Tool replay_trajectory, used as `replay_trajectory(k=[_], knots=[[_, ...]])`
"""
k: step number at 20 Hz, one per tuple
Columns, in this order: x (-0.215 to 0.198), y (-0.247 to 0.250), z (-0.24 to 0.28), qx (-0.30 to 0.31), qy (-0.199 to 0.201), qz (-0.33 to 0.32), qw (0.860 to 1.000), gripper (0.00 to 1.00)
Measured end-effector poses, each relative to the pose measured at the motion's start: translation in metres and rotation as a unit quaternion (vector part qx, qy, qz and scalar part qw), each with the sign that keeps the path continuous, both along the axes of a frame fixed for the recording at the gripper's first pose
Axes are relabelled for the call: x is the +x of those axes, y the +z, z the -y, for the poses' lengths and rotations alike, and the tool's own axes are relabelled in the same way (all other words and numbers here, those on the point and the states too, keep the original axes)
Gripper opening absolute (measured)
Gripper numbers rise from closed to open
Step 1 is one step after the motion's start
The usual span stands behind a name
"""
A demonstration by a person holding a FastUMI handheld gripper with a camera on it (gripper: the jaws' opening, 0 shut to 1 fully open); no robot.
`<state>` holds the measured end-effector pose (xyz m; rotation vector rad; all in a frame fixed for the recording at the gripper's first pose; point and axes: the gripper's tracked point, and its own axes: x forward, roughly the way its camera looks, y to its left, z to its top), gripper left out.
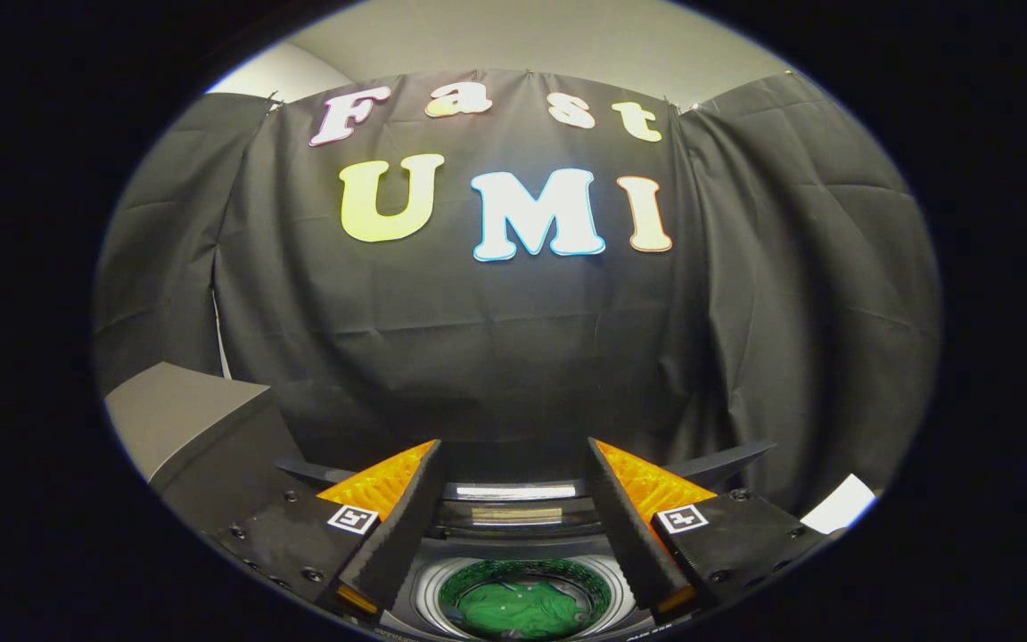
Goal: Put the clothes into the washing machine and then close the washing machine lid.
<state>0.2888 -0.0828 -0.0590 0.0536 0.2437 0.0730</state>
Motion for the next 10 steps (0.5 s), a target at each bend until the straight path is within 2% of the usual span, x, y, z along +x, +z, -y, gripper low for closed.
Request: replay_trajectory(k=[10], knots=[[-0.023,-0.01,0.002,0.0,0.003,-0.005,1.0,0.98]])
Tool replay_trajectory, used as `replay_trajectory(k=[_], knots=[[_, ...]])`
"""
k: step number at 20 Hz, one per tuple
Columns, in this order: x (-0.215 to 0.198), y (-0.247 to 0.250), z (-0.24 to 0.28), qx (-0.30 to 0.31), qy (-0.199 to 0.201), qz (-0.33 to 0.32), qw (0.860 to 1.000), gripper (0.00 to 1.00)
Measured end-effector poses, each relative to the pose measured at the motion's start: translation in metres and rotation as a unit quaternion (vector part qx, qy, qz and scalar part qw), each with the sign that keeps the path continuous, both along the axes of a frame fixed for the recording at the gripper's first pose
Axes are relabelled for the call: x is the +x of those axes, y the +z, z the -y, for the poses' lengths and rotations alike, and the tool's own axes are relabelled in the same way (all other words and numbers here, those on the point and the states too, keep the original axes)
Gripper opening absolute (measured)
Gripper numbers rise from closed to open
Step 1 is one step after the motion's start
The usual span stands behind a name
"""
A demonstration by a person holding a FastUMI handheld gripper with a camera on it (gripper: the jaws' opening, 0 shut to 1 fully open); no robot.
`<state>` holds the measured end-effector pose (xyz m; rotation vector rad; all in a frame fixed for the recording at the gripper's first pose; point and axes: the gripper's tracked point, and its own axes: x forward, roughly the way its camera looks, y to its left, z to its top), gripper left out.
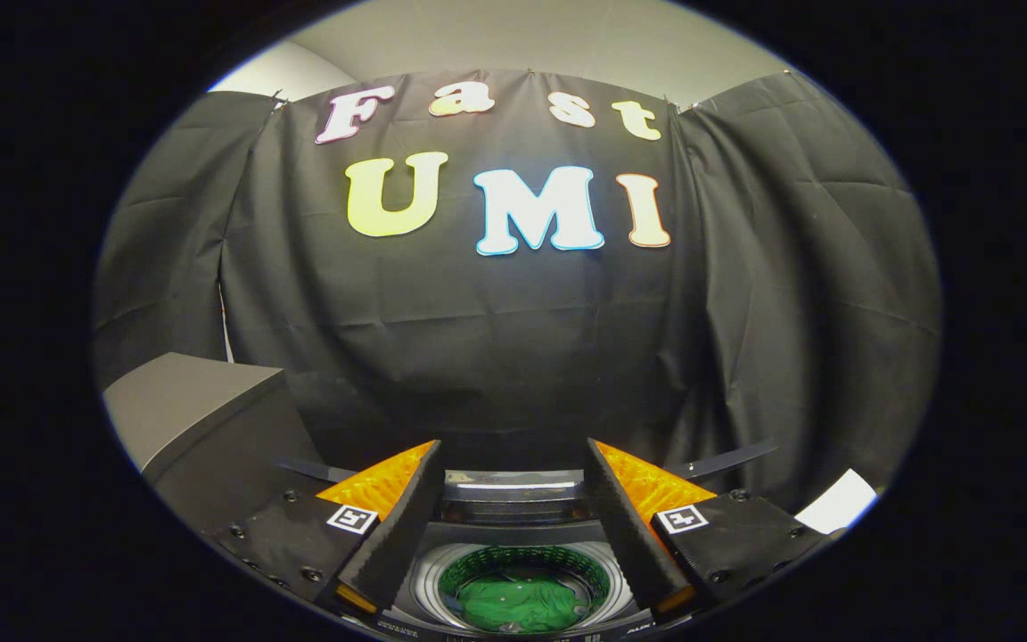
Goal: Put the clothes into the washing machine and then close the washing machine lid.
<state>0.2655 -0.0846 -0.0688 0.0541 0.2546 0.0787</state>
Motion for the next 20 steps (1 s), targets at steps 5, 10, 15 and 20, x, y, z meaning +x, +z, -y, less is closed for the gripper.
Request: replay_trajectory(k=[5,10,15,20], knots=[[-0.01,-0.005,0.0,0.001,0.001,0.0,1.0,0.98],[-0.021,-0.013,0.0,0.003,0.003,-0.009,1.0,0.98],[-0.037,-0.041,-0.002,0.006,0.005,-0.042,0.999,0.98],[-0.044,-0.042,-0.009,0.005,0.014,-0.039,0.999,0.97]])
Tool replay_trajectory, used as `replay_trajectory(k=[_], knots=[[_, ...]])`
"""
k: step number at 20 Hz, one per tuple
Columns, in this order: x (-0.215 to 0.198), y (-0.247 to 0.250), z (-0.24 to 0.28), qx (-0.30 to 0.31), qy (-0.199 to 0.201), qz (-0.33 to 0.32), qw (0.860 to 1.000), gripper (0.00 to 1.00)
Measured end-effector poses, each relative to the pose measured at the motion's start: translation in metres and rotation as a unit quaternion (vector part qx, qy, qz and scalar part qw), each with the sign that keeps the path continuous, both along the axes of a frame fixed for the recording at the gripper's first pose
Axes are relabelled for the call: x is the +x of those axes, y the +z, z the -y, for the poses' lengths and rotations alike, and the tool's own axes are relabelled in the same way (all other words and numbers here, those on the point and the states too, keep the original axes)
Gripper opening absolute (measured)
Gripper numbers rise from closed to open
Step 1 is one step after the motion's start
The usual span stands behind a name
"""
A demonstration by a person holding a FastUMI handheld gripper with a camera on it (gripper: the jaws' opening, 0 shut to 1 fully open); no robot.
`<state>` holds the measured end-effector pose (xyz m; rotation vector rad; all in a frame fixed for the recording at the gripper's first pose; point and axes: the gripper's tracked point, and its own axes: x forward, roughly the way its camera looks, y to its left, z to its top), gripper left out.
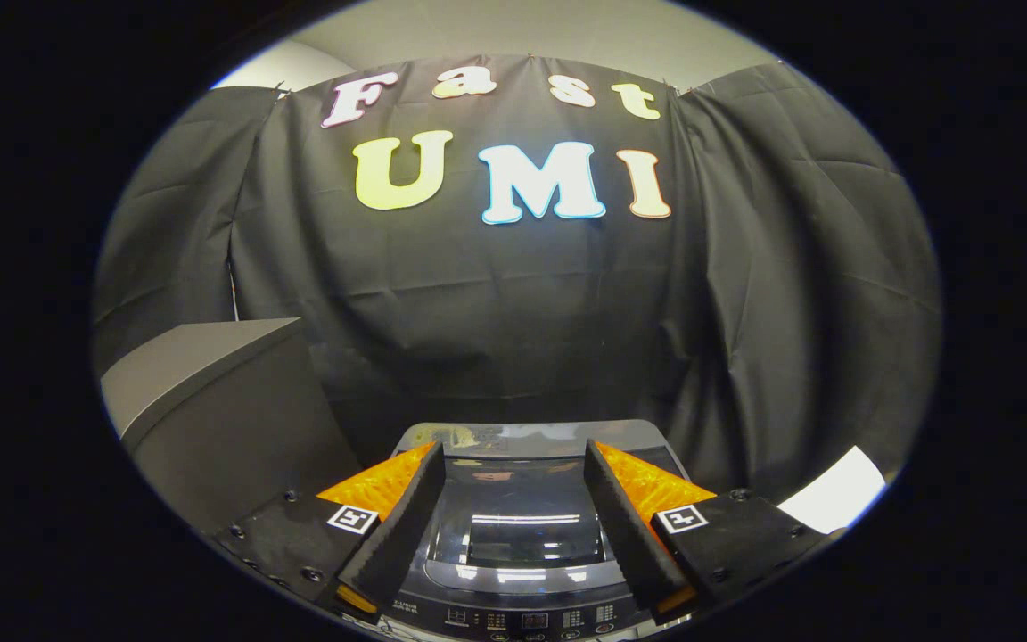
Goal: Put the clothes into the washing machine and then close the washing machine lid.
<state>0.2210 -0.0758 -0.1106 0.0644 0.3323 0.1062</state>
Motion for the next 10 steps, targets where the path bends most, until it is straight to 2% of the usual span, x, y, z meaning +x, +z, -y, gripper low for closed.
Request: replay_trajectory(k=[5,10], knots=[[-0.008,0.002,-0.003,0.0,0.0,0.001,1.0,0.98],[-0.027,0.036,-0.004,0.0,-0.002,0.029,1.0,0.98]])
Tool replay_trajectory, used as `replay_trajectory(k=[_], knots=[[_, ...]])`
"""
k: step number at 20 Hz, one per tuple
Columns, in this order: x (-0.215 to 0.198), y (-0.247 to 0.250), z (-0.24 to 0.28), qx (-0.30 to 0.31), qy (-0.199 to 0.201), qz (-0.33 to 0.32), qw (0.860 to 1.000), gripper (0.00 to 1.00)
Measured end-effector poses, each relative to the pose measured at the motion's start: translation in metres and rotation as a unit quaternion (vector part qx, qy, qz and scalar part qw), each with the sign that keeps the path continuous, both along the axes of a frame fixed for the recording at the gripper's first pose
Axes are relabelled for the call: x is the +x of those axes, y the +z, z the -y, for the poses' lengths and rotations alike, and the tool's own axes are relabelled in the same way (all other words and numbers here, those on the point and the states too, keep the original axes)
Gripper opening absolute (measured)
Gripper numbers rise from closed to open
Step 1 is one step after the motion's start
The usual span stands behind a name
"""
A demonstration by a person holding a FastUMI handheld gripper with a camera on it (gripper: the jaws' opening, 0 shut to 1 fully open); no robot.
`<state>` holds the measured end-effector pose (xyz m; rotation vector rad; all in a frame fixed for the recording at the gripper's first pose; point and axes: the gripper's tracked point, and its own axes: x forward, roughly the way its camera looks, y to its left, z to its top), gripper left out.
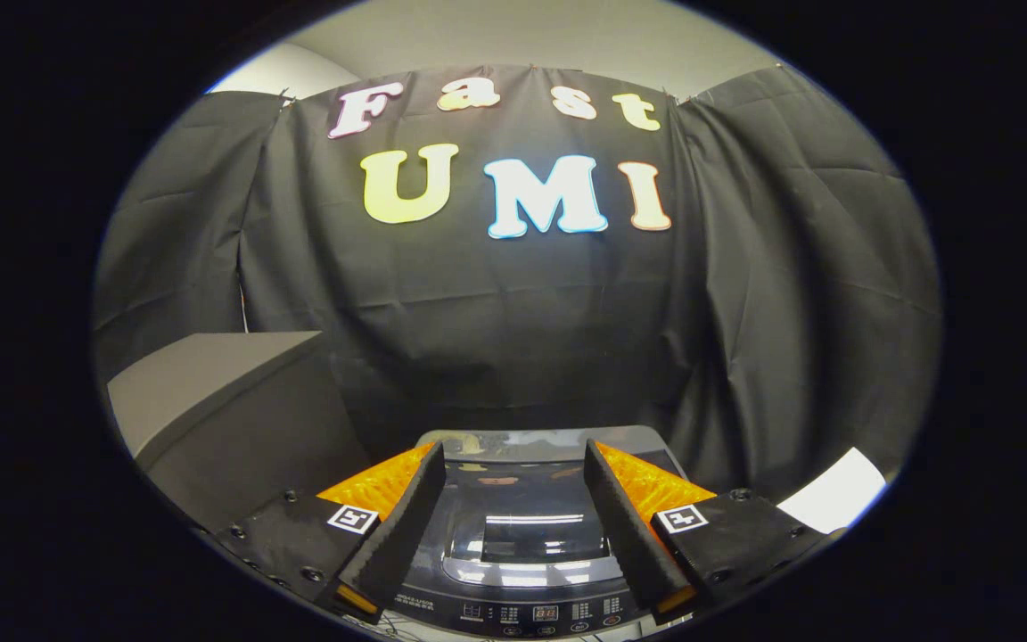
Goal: Put the clothes into the washing machine and then close the washing machine lid.
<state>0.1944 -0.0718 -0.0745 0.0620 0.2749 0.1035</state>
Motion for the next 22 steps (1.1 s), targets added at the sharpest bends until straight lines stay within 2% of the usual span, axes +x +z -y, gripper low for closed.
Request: replay_trajectory(k=[10,18,22], knots=[[-0.061,0.087,0.001,0.005,-0.011,0.066,0.998,0.97],[-0.126,0.123,0.001,0.014,-0.011,0.089,0.996,0.98],[-0.157,0.146,0.005,0.027,-0.024,0.113,0.993,0.97]])
